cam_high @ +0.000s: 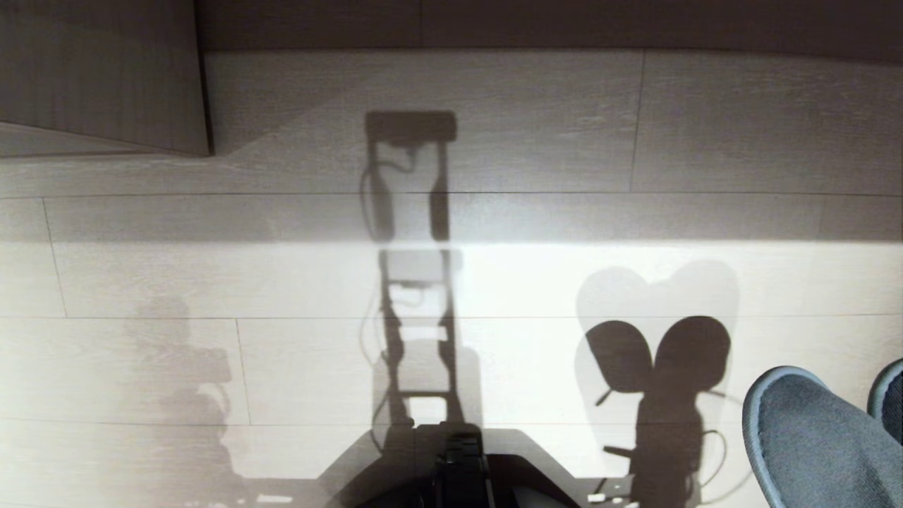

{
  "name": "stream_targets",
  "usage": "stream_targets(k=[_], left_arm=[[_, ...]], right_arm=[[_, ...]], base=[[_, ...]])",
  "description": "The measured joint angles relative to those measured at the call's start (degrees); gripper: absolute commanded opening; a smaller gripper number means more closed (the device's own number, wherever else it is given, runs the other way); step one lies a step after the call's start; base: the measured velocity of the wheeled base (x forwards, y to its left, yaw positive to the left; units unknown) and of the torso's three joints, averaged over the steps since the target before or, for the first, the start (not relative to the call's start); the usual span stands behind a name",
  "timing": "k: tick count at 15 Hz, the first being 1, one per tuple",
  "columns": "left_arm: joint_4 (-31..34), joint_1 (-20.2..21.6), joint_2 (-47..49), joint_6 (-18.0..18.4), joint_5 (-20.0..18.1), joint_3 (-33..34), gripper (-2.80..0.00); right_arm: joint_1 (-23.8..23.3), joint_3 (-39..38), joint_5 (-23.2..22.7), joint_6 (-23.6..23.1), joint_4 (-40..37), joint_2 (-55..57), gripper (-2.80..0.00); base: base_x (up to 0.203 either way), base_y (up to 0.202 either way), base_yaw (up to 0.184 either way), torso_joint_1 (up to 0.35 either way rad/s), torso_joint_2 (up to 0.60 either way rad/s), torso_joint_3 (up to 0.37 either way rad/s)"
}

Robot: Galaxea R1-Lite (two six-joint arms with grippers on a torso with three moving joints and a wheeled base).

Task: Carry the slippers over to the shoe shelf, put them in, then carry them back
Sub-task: Place the slippers on the floor

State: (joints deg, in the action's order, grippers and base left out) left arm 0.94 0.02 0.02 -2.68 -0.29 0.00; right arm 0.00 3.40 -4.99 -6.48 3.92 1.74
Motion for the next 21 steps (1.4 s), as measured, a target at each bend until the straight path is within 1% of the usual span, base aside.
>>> stream_targets(k=[2, 4, 7, 12, 16, 18, 19, 20, 21], left_arm=[[0.0, 0.0, 0.0, 0.0, 0.0, 0.0, -2.80], [0.0, 0.0, 0.0, 0.0, 0.0, 0.0, -2.80], [0.0, 0.0, 0.0, 0.0, 0.0, 0.0, -2.80], [0.0, 0.0, 0.0, 0.0, 0.0, 0.0, -2.80], [0.0, 0.0, 0.0, 0.0, 0.0, 0.0, -2.80], [0.0, 0.0, 0.0, 0.0, 0.0, 0.0, -2.80], [0.0, 0.0, 0.0, 0.0, 0.0, 0.0, -2.80], [0.0, 0.0, 0.0, 0.0, 0.0, 0.0, -2.80], [0.0, 0.0, 0.0, 0.0, 0.0, 0.0, -2.80]], right_arm=[[0.0, 4.1, -1.1, -0.2, 1.7, 4.8, -2.80], [0.0, 8.1, -1.4, -0.4, 6.3, 13.6, -2.80], [0.0, 13.9, -1.5, -0.5, 18.7, 31.8, -2.80], [0.0, 25.7, -1.5, -1.0, 42.1, 62.8, -2.80], [0.0, 31.1, -1.4, -2.7, 60.8, 81.8, -2.80], [0.1, 31.0, 0.6, -3.5, 72.1, 89.6, -2.80], [0.4, 29.9, 2.9, -3.6, 76.7, 92.5, -2.80], [0.9, 28.5, 5.6, -3.2, 80.5, 94.9, -2.80], [1.5, 27.5, 7.5, -2.0, 82.5, 96.6, -2.80]], base=[[0.000, 0.000, 0.000, 0.000, 0.00, 0.000], [0.000, 0.000, 0.000, 0.000, 0.00, 0.000], [0.000, 0.000, 0.000, 0.000, 0.00, 0.000], [0.000, 0.000, 0.000, 0.000, 0.00, 0.000], [0.000, 0.000, 0.000, 0.000, 0.00, 0.000], [0.000, 0.000, 0.000, 0.000, 0.00, 0.000], [0.000, 0.000, 0.000, 0.000, 0.00, 0.000], [0.000, 0.000, 0.000, 0.000, 0.00, 0.000], [0.000, 0.000, 0.000, 0.000, 0.00, 0.000]])
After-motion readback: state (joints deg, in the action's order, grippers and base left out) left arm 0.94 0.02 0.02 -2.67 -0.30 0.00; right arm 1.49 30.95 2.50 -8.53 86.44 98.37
